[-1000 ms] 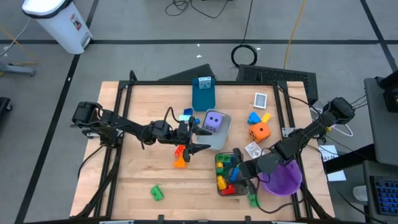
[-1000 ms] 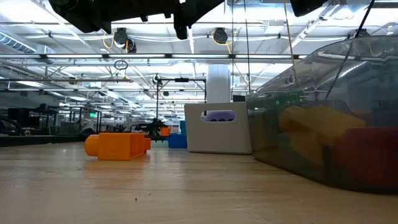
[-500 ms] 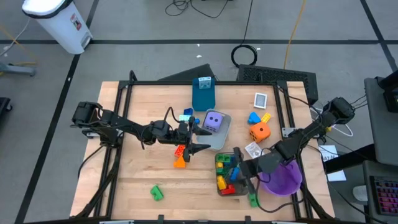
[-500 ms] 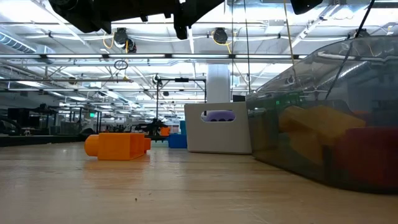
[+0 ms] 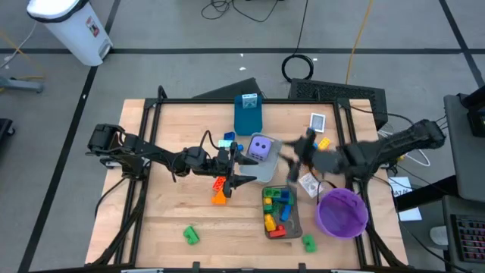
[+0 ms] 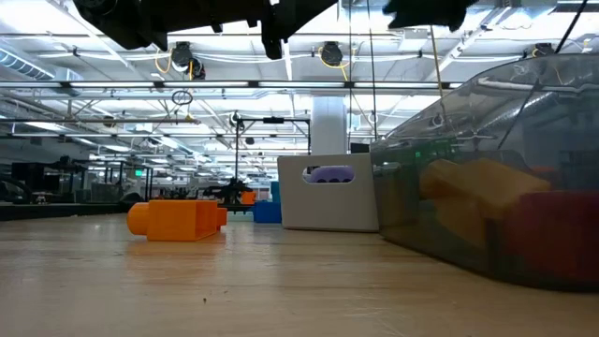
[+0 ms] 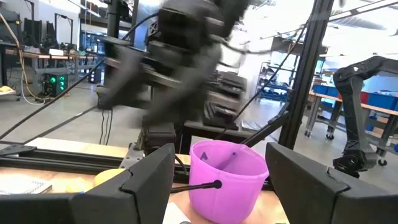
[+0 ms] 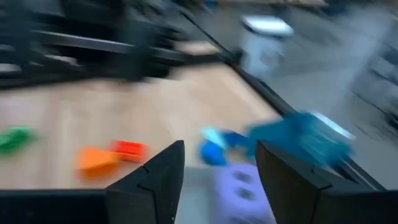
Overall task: Pick & Place Toys
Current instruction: Put the black deck of cards into the blue bin
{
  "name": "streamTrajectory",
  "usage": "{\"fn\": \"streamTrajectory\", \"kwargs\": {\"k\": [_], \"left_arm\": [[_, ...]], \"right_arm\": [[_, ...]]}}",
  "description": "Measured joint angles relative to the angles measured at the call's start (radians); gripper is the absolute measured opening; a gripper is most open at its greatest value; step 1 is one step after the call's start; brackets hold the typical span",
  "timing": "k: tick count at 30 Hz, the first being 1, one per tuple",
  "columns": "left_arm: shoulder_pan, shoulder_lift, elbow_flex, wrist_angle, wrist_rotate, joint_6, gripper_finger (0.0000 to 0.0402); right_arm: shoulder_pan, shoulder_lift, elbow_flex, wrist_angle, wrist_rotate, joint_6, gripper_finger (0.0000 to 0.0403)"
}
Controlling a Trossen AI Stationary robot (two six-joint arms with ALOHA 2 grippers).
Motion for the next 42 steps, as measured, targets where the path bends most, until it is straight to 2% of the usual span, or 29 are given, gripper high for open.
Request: {"fn": "streamTrajectory", "kwargs": {"k": [2, 5, 8, 10, 12, 14, 17, 21, 26, 32, 38, 42], "left_arm": [[0.000, 0.000, 0.000, 0.000, 0.000, 0.000, 0.0257], [0.000, 0.000, 0.000, 0.001, 0.000, 0.000, 0.0257], [0.000, 0.000, 0.000, 0.021, 0.000, -0.001, 0.0257], [0.000, -0.001, 0.000, 0.024, 0.000, 0.000, 0.0257], [0.000, -0.001, 0.000, 0.007, 0.000, 0.024, 0.0257], [0.006, -0.001, 0.001, -0.054, -0.002, 0.119, 0.0257], [0.023, -0.003, 0.001, -0.201, -0.036, 0.248, 0.0257], [0.067, -0.008, 0.000, -0.288, -0.201, 0.316, 0.0257], [0.146, -0.008, 0.000, -0.285, -0.386, 0.353, 0.0257], [0.245, -0.017, 0.000, -0.273, -0.522, 0.388, 0.0257], [0.310, -0.017, 0.000, -0.270, -0.524, 0.283, 0.0257], [0.323, -0.016, 0.000, -0.291, -0.524, 0.268, 0.0257]], "right_arm": [[-0.100, -0.001, 0.055, -0.150, -0.048, 0.055, 0.0183], [-0.259, -0.002, 0.108, -0.337, -0.224, 0.128, 0.0176], [-0.409, -0.001, 0.113, -0.407, -0.395, 0.113, 0.0172], [-0.495, 0.000, 0.113, -0.408, -0.440, 0.039, 0.0171], [-0.565, -0.001, 0.113, -0.396, -0.446, -0.068, 0.0171], [-0.627, -0.001, 0.113, -0.394, -0.446, -0.174, 0.0171], [-0.731, -0.001, 0.114, -0.421, -0.447, -0.233, 0.0171], [-0.886, -0.001, 0.114, -0.483, -0.447, -0.187, 0.0171], [-1.042, 0.003, 0.114, -0.522, -0.502, -0.124, 0.0171], [-1.123, 0.086, 0.114, -0.510, -0.577, -0.056, 0.0171], [-1.156, 0.231, 0.114, -0.488, -0.577, -0.079, 0.0171], [-1.183, 0.263, 0.114, -0.440, -0.577, -0.121, 0.0171]]}}
